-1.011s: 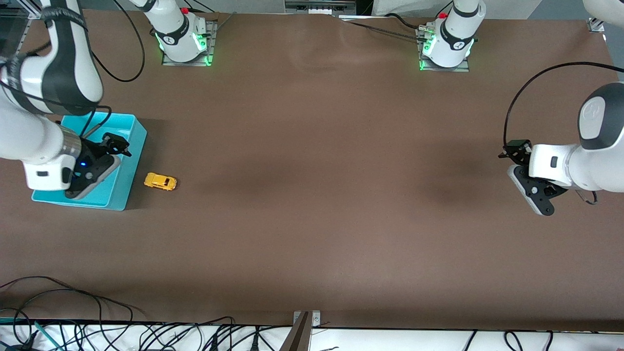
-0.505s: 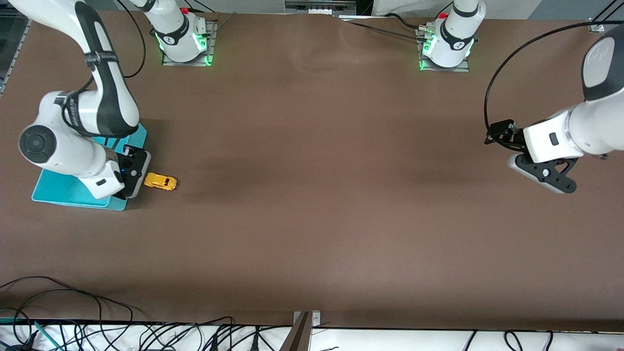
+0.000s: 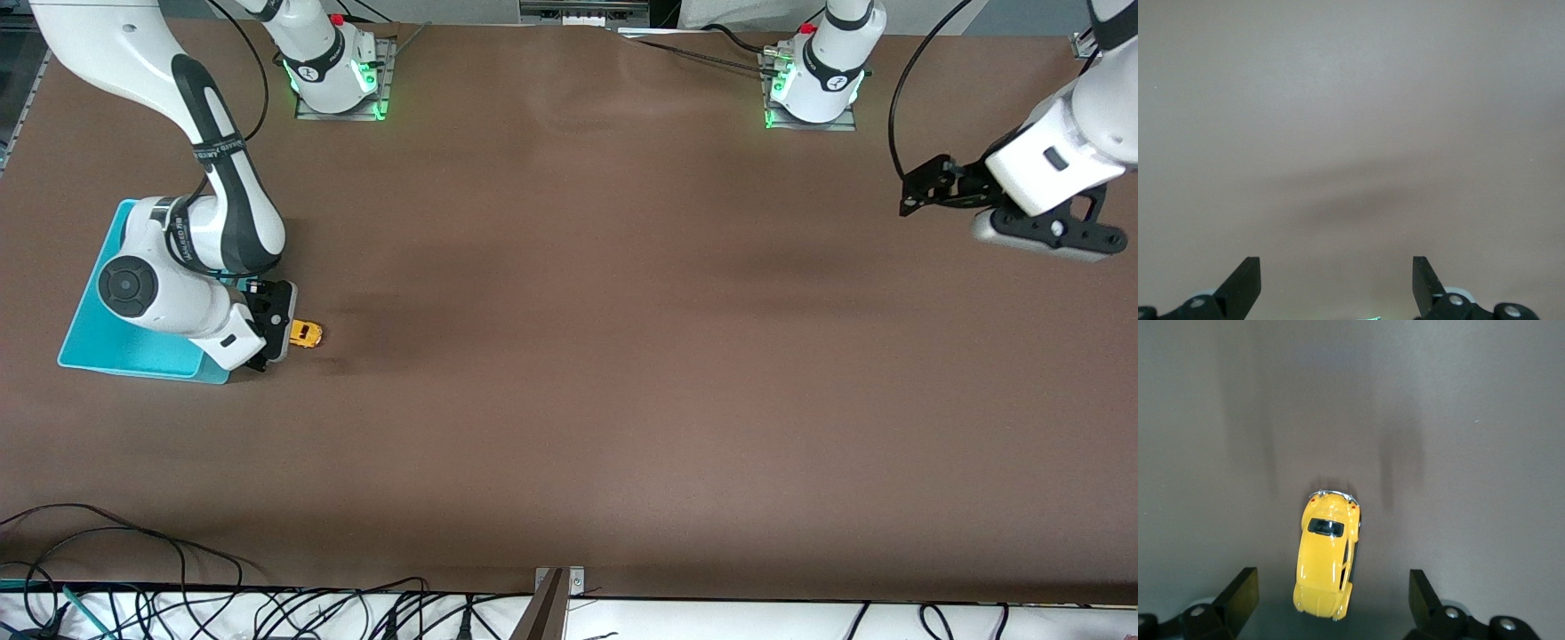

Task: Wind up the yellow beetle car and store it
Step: 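Grasp the yellow car with the right gripper and lift it over the bin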

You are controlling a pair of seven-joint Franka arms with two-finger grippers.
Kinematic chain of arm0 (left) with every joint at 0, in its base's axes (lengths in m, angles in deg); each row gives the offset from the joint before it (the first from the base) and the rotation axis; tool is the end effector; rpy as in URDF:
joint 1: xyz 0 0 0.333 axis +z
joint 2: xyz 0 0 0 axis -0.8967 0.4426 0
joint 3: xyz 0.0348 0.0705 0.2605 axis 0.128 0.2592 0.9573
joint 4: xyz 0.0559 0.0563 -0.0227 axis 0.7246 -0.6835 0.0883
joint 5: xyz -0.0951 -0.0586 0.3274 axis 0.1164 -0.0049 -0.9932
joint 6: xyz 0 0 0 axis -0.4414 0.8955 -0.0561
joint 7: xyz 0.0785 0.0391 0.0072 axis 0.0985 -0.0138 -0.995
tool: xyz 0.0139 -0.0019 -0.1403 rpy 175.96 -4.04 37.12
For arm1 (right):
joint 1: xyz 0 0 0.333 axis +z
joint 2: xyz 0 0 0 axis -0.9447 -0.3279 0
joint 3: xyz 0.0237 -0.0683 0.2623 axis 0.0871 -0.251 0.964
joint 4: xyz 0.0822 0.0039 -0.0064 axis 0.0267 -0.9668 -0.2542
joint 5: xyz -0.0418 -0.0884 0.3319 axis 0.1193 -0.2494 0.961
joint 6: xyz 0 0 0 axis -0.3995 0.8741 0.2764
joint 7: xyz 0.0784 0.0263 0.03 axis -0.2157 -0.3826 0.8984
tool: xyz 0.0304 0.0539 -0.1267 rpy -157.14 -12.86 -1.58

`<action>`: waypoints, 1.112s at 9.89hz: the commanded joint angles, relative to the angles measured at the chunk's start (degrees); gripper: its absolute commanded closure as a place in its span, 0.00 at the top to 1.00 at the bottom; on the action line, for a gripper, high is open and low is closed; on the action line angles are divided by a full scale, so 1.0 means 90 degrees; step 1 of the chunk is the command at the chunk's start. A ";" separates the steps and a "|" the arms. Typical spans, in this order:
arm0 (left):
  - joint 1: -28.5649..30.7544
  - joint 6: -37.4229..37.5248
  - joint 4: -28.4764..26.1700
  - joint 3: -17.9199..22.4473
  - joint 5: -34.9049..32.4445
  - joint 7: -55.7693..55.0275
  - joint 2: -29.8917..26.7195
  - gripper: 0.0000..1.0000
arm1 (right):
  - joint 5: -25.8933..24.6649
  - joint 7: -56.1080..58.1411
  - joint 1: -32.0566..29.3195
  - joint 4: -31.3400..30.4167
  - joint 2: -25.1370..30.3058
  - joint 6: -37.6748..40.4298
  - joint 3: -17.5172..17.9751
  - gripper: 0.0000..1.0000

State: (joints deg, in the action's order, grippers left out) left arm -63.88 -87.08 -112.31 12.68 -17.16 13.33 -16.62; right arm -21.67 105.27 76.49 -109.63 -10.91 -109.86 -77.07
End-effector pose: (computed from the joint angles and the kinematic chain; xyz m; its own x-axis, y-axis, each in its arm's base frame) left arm 0.4917 -0.0537 0.5258 0.9844 -0.1422 -0.1039 -0.1361 -0.9887 0.0629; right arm 0.5519 0.0155 0.1968 0.0633 0.9973 -0.0359 0.9910 -0.0671 -0.1155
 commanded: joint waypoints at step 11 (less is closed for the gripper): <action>-0.0139 -0.0032 -0.0142 0.0019 0.0005 -0.0362 -0.0050 1.00 | 0.0060 0.0599 -0.0138 -0.0523 -0.0035 -0.0764 0.0018 0.00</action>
State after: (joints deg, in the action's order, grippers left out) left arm -64.77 -87.81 -115.24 12.48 -17.15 10.84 -17.95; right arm -21.65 109.79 75.55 -113.59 -12.59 -116.62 -77.12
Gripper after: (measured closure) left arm 0.000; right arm 0.559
